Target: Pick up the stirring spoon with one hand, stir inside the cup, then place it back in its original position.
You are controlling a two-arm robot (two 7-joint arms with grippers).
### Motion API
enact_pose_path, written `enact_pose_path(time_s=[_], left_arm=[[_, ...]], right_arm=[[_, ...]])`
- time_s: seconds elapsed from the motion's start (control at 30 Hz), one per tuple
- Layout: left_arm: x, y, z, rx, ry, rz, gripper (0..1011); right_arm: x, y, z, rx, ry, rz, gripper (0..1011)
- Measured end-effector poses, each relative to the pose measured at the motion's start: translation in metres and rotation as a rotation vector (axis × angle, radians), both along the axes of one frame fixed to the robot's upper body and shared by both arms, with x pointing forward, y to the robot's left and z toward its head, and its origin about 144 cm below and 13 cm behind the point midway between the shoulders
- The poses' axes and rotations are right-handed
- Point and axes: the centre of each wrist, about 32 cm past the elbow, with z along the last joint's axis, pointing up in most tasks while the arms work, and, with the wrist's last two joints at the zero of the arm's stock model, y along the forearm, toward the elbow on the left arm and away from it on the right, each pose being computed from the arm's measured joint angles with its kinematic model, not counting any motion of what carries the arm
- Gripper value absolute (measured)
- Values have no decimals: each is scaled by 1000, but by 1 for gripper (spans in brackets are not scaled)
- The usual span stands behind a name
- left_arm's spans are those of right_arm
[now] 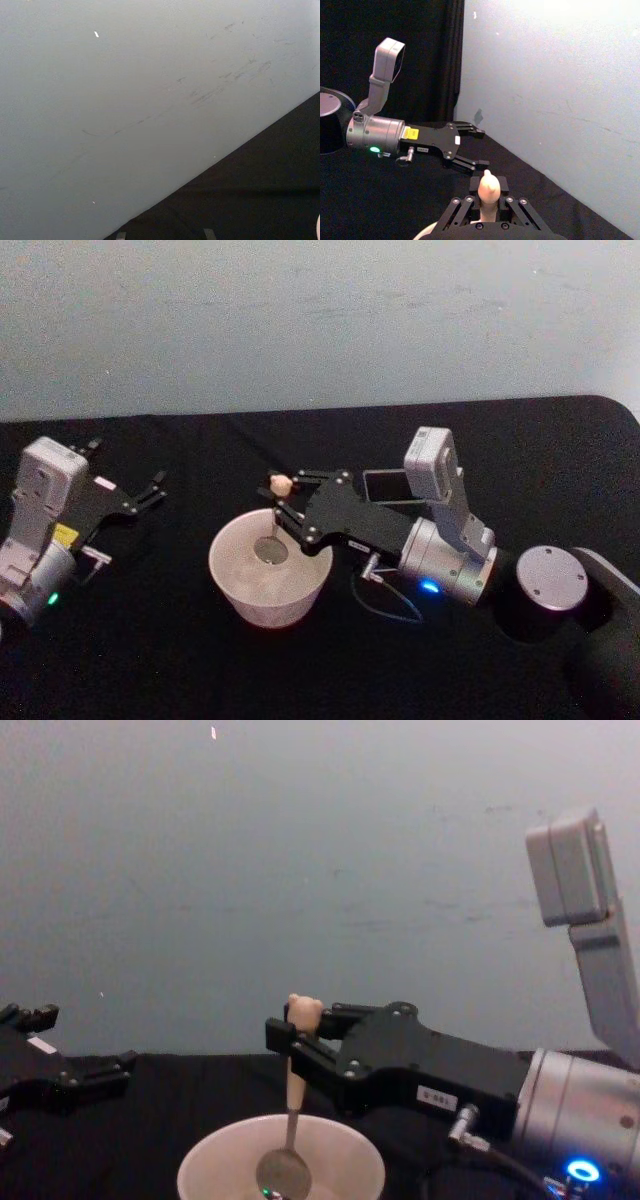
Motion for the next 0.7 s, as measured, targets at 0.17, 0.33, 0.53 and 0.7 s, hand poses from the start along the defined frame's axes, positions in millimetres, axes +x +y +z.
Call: enact_pose_path(time_s=[0.17,0.33,0.53,0.7], left_arm=[[0,0,0,0,0,0,1001],[0,0,0,0,0,0,1001],[0,0,0,0,0,0,1001],[0,0,0,0,0,0,1001]], right_arm=[[-2,-5,-1,-4,2,-10,188],[-2,-7,0,-4,1,-12,188],[-4,-7,3,4,-5,-12,188],[-5,-10,11,15,-14,-14,188]])
